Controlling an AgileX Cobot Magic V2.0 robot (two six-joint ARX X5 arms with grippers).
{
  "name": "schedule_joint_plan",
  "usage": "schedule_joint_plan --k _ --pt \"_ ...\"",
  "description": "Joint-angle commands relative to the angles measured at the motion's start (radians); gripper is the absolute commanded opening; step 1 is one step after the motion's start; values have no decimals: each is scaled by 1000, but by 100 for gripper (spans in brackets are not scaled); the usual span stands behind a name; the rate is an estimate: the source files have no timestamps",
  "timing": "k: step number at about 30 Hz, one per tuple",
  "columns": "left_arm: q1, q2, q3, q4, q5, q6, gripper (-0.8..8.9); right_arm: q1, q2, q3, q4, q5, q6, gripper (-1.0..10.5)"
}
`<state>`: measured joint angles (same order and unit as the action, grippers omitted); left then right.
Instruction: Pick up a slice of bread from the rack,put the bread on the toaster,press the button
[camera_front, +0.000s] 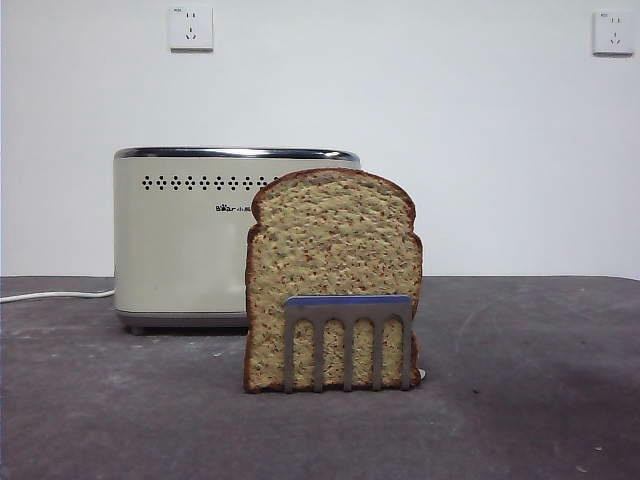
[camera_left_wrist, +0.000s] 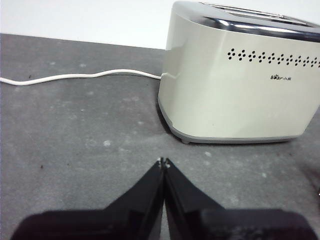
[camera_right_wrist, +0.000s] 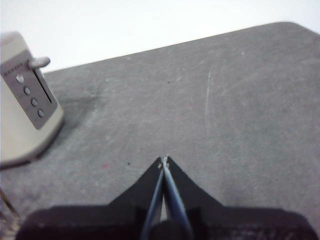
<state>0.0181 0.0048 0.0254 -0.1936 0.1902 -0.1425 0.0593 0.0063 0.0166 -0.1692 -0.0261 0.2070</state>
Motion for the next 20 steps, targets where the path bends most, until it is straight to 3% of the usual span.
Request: schedule_joint_plan --k 1,4,9,13,20 --pt "3 -3 -13 -1 0 -24 -5 1 0 -11 9 0 124 1" --pt "3 -3 -11 -2 4 -55 -8 1 0 -11 11 0 132 -5" --pt "3 0 16 -2 65 -115 -8 1 6 22 12 -48 229 -12" --pt "2 12 74 -2 87 -128 -8 1 42 76 11 -58 232 -12" --pt "2 113 230 -10 180 -127 -8 2 203 227 10 -153 217 -12"
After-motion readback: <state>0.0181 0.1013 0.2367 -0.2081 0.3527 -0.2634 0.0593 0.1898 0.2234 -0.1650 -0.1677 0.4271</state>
